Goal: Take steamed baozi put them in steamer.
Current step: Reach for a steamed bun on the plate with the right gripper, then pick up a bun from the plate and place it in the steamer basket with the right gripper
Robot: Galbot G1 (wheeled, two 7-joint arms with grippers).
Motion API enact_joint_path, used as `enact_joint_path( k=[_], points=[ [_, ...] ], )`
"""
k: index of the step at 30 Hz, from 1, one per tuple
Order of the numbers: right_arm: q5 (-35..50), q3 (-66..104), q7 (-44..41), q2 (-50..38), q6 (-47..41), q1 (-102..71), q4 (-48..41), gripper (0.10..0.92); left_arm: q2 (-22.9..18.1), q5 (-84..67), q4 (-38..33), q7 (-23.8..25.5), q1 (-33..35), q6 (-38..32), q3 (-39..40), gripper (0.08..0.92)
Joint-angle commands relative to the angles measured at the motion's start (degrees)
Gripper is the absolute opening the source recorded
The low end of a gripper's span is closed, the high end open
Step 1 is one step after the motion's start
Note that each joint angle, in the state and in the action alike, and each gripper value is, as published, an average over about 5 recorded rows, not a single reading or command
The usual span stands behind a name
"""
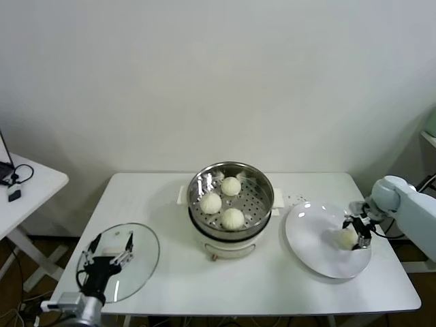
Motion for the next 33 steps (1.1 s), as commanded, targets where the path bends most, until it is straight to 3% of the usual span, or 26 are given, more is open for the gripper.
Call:
enact_joint_path(
  k=[1, 9, 17, 26, 33],
  points=[
    [0.18, 0.47, -0.14, 0.30, 0.03, -0.28, -0.52, 0.732, -0.11, 0.11, 0.07, -0.03, -0.14, 0.05, 0.09, 0.823],
    [11.34, -5.65, 0.03, -1.43, -4.17, 5.51, 0.82, 0.704, -0.10, 0.01, -0.27, -0.02, -0.10, 0.01, -0.02, 0.823],
    [28.45, -29.65, 0.13, -1.13, -9.89, 30.62, 3.76, 0.704, -0.36, -0.22, -1.00, 0.06, -0.70, -0.13, 0.47, 0.823],
    [47.29, -49.59, 0.75, 10.34, -14.01, 53.00, 4.72, 0.704, -1.58, 3.11, -1.74, 0.70, 0.24, -2.81, 3.52, 0.823],
    [57.70, -55.14, 1.55, 19.95, -16.33, 57.69, 3.86, 0.704, -2.49, 3.12, -2.92, 0.73, 0.88, -3.62, 4.06, 0.823]
  ],
)
